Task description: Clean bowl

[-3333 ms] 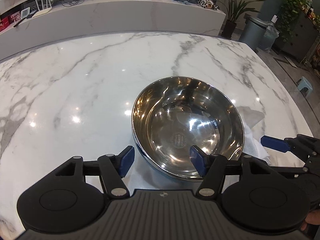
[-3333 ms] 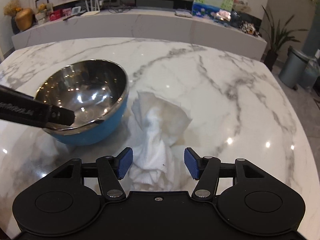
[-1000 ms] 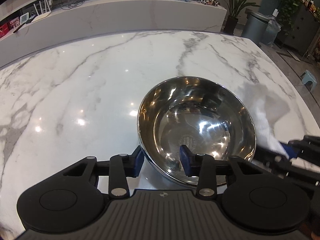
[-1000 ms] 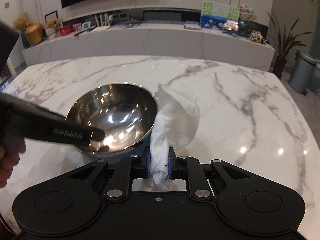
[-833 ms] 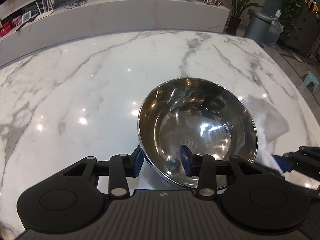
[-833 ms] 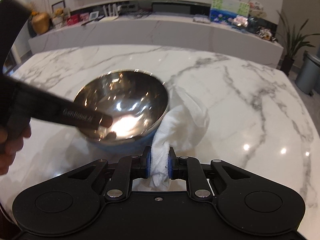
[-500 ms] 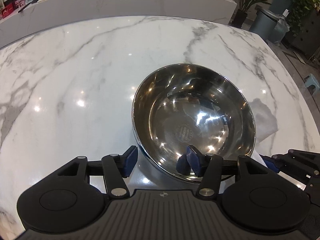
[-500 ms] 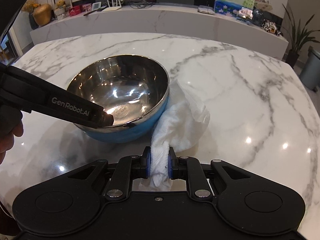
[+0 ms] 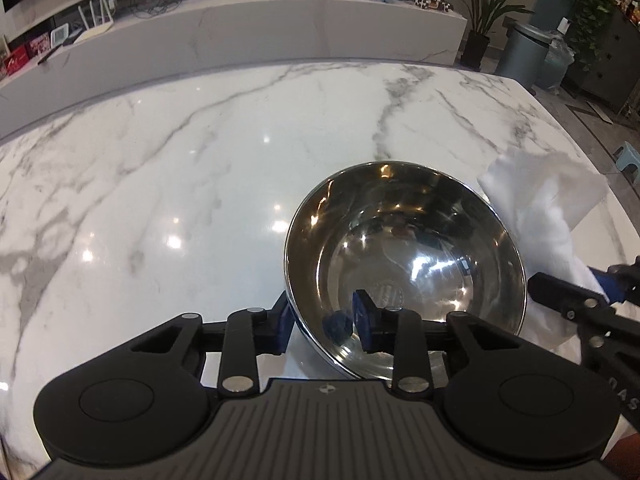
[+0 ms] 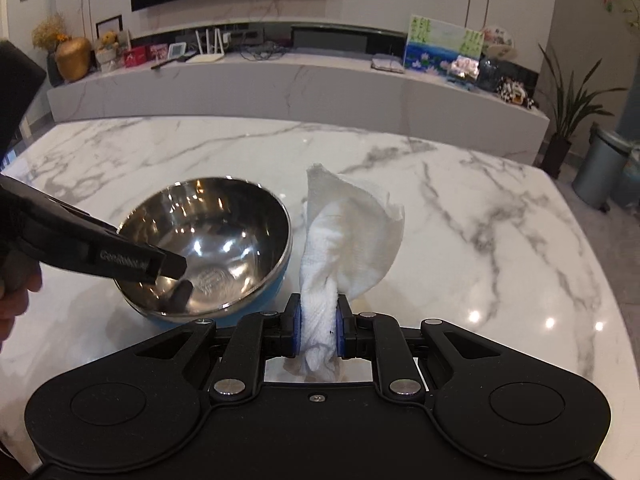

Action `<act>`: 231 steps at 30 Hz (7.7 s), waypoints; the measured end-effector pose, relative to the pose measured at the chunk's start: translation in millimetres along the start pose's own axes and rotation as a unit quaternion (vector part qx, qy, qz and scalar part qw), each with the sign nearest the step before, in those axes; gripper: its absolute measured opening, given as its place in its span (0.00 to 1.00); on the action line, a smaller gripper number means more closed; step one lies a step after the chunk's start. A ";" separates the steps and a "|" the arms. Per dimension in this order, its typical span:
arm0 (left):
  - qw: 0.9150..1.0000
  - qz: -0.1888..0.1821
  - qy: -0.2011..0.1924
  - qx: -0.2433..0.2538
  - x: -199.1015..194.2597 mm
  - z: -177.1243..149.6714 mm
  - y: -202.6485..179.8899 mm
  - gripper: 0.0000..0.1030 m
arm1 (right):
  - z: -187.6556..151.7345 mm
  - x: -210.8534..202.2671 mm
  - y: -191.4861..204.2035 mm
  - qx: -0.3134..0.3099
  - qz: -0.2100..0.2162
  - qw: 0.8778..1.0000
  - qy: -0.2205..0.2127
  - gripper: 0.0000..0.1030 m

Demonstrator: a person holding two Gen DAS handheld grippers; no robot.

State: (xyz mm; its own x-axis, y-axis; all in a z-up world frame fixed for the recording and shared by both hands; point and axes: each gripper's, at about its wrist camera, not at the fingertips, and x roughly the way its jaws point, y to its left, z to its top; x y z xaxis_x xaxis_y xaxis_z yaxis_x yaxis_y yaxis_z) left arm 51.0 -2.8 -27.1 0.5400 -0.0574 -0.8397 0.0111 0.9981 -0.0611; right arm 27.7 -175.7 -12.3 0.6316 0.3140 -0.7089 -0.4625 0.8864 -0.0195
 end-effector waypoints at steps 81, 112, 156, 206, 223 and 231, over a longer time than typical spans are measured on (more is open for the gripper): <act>0.999 -0.015 0.008 -0.045 -6.7 -8.9 -5.9 0.60 | -14.0 26.1 1.5 0.021 -0.033 0.999 0.028 0.38; 1.000 -0.002 0.008 -0.018 -4.6 -11.1 -10.6 0.45 | -6.6 2.5 1.6 0.009 0.002 1.000 -0.020 0.13; 0.997 -0.016 0.038 -0.066 4.4 -5.3 3.2 0.50 | -12.5 10.0 32.7 -0.060 0.040 0.997 0.036 0.12; 0.996 -0.031 0.051 -0.061 9.3 -2.0 8.0 0.47 | -8.6 17.9 21.0 -0.088 0.048 0.994 0.038 0.12; 0.993 -0.043 0.067 -0.092 9.8 -3.2 12.3 0.53 | 1.8 4.3 -0.8 -0.085 0.011 0.996 -0.014 0.12; 0.986 -0.072 0.079 -0.129 7.7 -4.7 20.9 0.33 | 2.2 5.9 2.0 -0.090 0.012 0.996 -0.012 0.12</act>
State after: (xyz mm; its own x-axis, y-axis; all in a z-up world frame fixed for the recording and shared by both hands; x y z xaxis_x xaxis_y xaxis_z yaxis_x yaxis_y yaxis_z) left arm 51.4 17.6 -37.4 0.4098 -0.2220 -0.8847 -0.1475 0.9410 -0.3045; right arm 31.9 -171.4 -15.0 0.6333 0.3436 -0.6935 -0.5795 0.8045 -0.1306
